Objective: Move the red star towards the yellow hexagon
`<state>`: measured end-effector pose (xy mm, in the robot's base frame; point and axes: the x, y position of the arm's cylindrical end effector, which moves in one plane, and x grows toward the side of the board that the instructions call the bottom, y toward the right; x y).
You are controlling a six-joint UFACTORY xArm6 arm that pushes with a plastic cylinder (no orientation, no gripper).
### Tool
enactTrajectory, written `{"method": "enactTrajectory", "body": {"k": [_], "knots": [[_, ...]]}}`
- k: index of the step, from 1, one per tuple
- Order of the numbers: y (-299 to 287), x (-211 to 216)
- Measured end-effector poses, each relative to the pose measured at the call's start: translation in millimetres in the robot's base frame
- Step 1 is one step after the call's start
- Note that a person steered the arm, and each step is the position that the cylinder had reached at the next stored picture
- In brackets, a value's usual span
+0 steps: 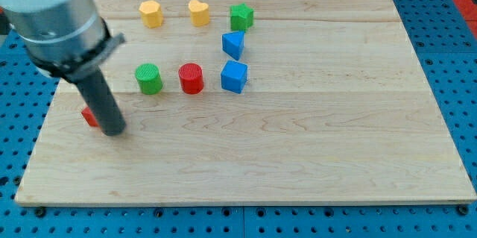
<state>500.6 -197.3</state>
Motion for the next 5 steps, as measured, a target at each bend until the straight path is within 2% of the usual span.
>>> {"method": "enactTrajectory", "body": {"k": [1, 3, 5], "knots": [[-1.0, -16.8], [-18.8, -9.5], [-19.5, -46.9]]}}
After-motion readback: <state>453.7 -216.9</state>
